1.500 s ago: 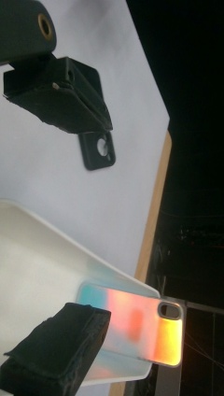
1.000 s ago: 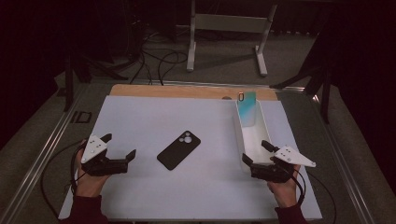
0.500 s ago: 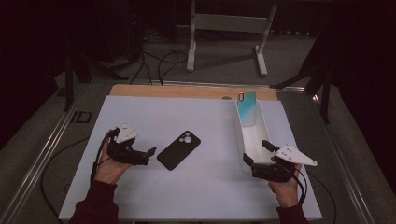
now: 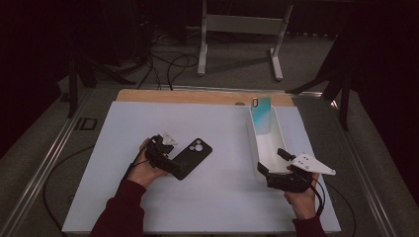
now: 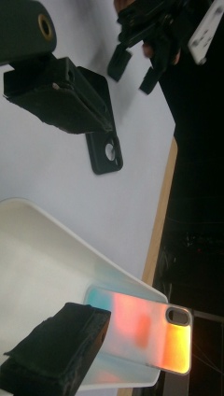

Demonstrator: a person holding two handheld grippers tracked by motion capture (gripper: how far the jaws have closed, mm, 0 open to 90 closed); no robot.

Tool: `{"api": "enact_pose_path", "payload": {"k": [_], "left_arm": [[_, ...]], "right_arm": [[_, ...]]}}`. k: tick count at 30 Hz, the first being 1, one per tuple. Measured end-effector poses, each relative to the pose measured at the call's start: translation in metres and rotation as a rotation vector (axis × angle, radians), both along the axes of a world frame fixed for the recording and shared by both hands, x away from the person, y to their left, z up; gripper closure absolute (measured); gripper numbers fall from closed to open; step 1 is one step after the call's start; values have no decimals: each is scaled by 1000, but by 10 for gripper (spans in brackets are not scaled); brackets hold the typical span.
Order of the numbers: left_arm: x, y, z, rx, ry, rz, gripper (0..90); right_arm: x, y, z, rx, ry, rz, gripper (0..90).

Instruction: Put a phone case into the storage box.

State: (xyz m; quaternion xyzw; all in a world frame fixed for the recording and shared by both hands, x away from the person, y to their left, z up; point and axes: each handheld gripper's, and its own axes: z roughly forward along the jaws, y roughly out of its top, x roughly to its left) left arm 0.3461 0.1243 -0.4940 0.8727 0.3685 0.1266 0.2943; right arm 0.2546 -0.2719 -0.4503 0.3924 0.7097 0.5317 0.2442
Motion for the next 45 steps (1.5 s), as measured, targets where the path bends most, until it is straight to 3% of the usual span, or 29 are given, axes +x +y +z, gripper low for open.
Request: {"api": "enact_pose_path", "payload": {"k": [4, 11, 15, 23, 27, 29, 39, 45], "left_arm": [[9, -13, -13, 32, 55, -5, 0], [12, -25, -25, 47, 95, -21, 0], [11, -30, -31, 84, 114, -42, 0], [12, -31, -30, 101, 128, -39, 3], [12, -32, -26, 116, 148, -41, 70], [12, -32, -24, 123, 148, -48, 124], [9, -33, -22, 122, 131, -45, 154], [7, -34, -20, 124, 95, -32, 157]], "right_arm": [[0, 0, 0, 2, 5, -1, 85], [0, -1, 0, 5, 2, -7, 85], [0, -1, 1, 11, 2, -7, 85], [0, -1, 1, 7, 1, -12, 86], [1, -1, 0, 8, 5, -12, 86], [1, 0, 0, 7, 4, -8, 86], [1, -1, 1, 15, 8, -11, 87], [1, -2, 2, 18, 8, -14, 87]]}}
